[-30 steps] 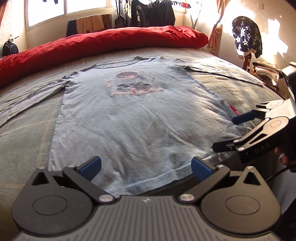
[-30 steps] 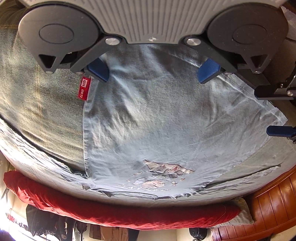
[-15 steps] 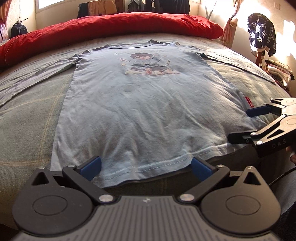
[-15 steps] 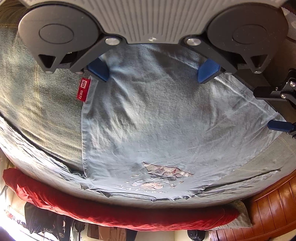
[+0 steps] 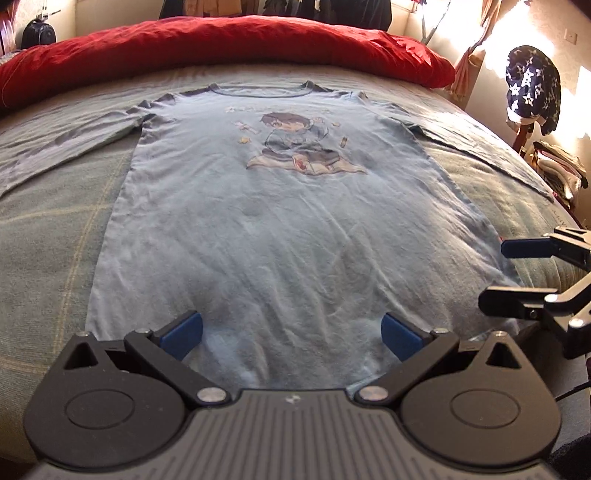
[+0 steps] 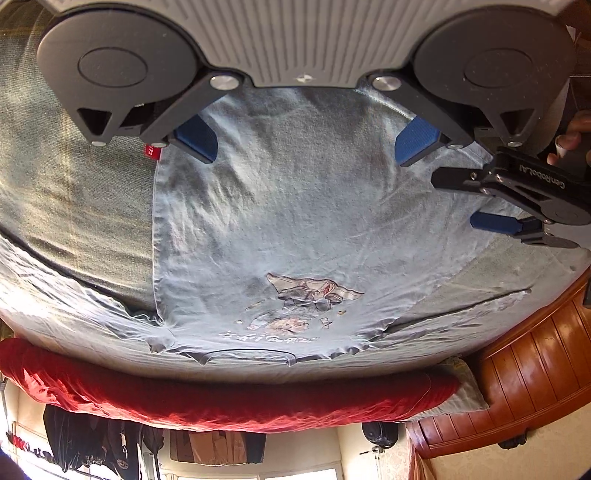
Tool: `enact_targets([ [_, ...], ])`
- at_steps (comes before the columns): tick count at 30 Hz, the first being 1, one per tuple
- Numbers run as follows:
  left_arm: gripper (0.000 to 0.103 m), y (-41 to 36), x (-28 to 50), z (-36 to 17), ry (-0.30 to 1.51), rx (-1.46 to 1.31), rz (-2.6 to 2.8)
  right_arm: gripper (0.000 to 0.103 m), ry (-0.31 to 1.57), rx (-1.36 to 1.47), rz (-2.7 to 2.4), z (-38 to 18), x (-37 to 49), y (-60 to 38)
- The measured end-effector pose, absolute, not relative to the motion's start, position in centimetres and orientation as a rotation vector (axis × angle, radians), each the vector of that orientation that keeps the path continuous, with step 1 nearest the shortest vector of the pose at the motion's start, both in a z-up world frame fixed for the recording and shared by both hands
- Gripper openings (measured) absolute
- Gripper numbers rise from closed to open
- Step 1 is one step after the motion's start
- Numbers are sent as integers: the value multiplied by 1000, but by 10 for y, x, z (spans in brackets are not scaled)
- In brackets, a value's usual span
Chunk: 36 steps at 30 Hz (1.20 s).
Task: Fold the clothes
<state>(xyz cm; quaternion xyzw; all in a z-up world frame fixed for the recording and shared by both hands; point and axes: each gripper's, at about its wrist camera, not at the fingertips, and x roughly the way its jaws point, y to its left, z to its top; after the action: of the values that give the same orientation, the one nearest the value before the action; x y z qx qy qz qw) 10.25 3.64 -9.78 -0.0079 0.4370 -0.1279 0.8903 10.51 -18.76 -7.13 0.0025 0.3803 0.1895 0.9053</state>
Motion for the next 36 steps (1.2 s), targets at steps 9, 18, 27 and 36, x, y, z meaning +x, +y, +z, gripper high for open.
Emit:
enact_targets([
  [9,101,137,120,-49,809,-251,-180,103,781,59,434,-57,119,-178],
  [18,70,315,153,-36,762,-564,184,103,804,62,398,-55,131,-173],
  [27,34,434,162,-79,686,-915,390,103,841,48,391,-58,147,-159],
  [36,24,481,174,-127,617,-1123,475,103,862,0,385,-60,162,-141],
])
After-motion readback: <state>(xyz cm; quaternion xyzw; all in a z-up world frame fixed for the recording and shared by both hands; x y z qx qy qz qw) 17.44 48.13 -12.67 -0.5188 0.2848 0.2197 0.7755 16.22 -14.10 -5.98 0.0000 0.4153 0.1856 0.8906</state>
